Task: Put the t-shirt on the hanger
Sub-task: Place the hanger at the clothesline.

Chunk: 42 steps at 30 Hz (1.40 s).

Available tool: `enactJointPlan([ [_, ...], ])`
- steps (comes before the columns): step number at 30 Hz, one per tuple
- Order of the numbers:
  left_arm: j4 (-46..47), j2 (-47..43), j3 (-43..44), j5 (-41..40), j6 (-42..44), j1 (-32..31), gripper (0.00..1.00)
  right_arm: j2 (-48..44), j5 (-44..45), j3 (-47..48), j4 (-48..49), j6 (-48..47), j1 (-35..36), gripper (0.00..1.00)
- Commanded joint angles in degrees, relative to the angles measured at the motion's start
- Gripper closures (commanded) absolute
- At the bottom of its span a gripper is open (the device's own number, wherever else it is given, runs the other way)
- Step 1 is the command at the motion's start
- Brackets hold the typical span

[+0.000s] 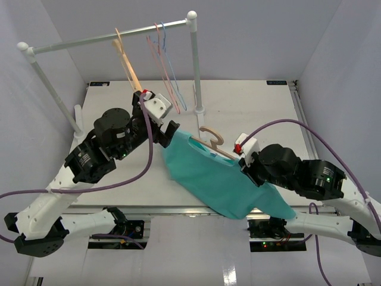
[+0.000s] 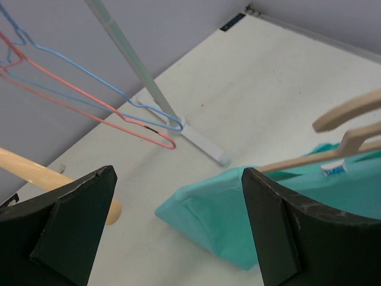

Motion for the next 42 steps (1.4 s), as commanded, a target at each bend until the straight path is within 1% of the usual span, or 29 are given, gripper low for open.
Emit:
enactJointPlan([
  [1, 3.8, -2.5, 1.3, -7.0, -5.9, -0.2, 0.02, 1.2, 3.7, -1.3, 0.6, 2.4, -0.2, 0.92],
  [4, 6.3, -4.2, 0.0, -8.6, -7.0, -0.3, 0.02, 2.9, 2.8, -1.0, 0.5, 2.3, -0.2, 0.92],
  [11, 7.8, -5.7, -1.4, -12.9, -11.6, -0.2, 0.02, 9.0, 12.1, 4.0, 1.0, 3.1, -1.3, 0.92],
  [13, 8.2, -6.5, -2.1, -12.9, -13.0, -0.2, 0.02, 13.2, 14.2, 8.7, 1.1, 2.4, -3.2, 0.92],
  [16, 9.2, -8.1, -4.4, -9.8, -13.4, -0.2, 0.02, 20.0, 18.9, 15.7, -0.1, 1.1, -5.5, 0.92],
  [20, 9.6, -9.3, -6.6, -9.7, -13.4, -0.2, 0.02, 28.7, 21.8, 25.7, 0.4, 0.0, -7.9, 0.92],
  [22, 9.6, -9.5, -6.9, -9.4, -13.3, -0.2, 0.02, 31.9, 22.7, 29.6, 1.1, -2.1, -8.8, 0.92],
  [24, 9.6, -9.9, -7.3, -8.6, -15.2, -0.2, 0.02, 35.9, 23.7, 35.6, 2.3, -3.2, -10.8, 0.92],
  [26, 9.7, -10.9, -7.5, -8.4, -15.7, -0.2, 0.02, 39.7, 23.9, 41.9, 5.1, -4.3, -12.2, 0.92],
  [31, 12.1, -14.2, -8.3, -9.3, -16.8, -0.2, 0.02, 45.0, 21.2, 49.7, 11.9, -6.7, -14.3, 0.92],
  [33, 13.1, -16.0, -8.8, -9.1, -17.0, -0.2, 0.02, 46.9, 18.2, 52.8, 14.6, -7.8, -15.6, 0.92],
  [35, 13.7, -17.3, -9.1, -8.8, -17.0, -0.2, 0.02, 47.5, 16.9, 53.3, 17.4, -8.5, -16.2, 0.92],
  [41, 14.5, -19.5, -10.5, -8.1, -16.7, -0.2, 0.02, 48.1, 17.8, 48.9, 31.1, -9.1, -17.8, 0.92],
  [42, 14.4, -19.5, -10.8, -7.8, -16.7, -0.2, 0.02, 48.4, 17.2, 49.2, 32.2, -9.0, -18.3, 0.92],
])
